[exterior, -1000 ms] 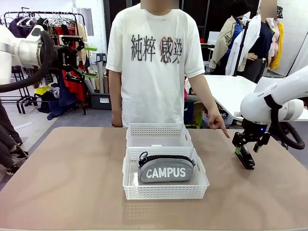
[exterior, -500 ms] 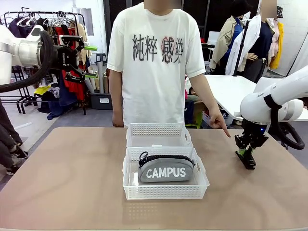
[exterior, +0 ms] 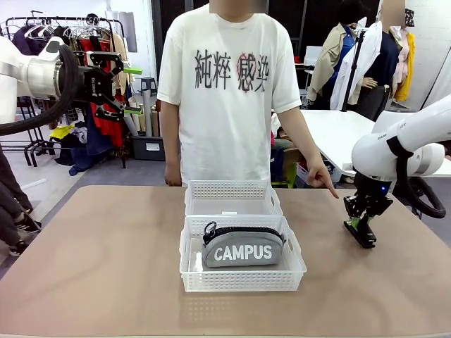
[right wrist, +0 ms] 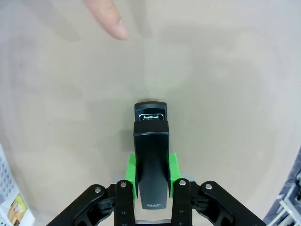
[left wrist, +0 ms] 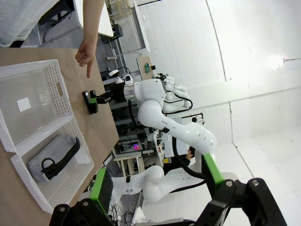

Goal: Distribute items into two baskets.
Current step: Pick up the Stapler that the person points to.

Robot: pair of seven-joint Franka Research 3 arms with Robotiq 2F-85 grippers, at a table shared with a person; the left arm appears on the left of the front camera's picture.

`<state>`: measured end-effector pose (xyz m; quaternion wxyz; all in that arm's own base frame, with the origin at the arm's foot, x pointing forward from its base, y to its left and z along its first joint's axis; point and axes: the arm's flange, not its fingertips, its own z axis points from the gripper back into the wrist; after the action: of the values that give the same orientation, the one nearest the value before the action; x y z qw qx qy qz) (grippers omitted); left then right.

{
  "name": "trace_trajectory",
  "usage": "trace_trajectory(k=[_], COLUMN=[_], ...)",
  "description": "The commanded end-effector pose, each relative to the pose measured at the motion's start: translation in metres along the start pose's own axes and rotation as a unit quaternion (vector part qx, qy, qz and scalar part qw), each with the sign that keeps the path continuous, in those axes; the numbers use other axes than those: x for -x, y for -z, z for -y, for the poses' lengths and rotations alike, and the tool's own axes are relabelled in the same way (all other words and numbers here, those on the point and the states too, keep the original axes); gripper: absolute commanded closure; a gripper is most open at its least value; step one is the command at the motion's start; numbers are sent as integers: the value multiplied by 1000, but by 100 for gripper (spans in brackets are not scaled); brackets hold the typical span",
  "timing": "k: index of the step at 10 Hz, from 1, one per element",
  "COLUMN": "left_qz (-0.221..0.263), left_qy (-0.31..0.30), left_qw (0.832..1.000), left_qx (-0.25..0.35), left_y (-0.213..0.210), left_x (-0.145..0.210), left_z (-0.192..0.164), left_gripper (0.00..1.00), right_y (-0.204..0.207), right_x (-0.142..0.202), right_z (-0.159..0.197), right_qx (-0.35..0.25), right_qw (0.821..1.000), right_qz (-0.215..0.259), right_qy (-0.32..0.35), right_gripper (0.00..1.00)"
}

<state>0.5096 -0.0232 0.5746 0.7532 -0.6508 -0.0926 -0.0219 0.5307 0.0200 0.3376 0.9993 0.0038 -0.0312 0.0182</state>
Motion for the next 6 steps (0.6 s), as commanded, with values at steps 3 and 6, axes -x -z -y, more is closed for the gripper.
trace_trajectory(k=[3,6], left_qz=[0,0], left_qy=[1,1], left_qw=[1000,1000], left_qx=[1,1], left_y=[0,0], left_x=[1,1], left_z=[2,2], left_gripper=[0,0], right_y=[-92,-161], right_x=[2,-13], right_z=[-37,-75], right_qx=[-36,-48], right_qw=[999,998], right_qz=[-19,-34], right_qy=[30,25], right_gripper=[100,100])
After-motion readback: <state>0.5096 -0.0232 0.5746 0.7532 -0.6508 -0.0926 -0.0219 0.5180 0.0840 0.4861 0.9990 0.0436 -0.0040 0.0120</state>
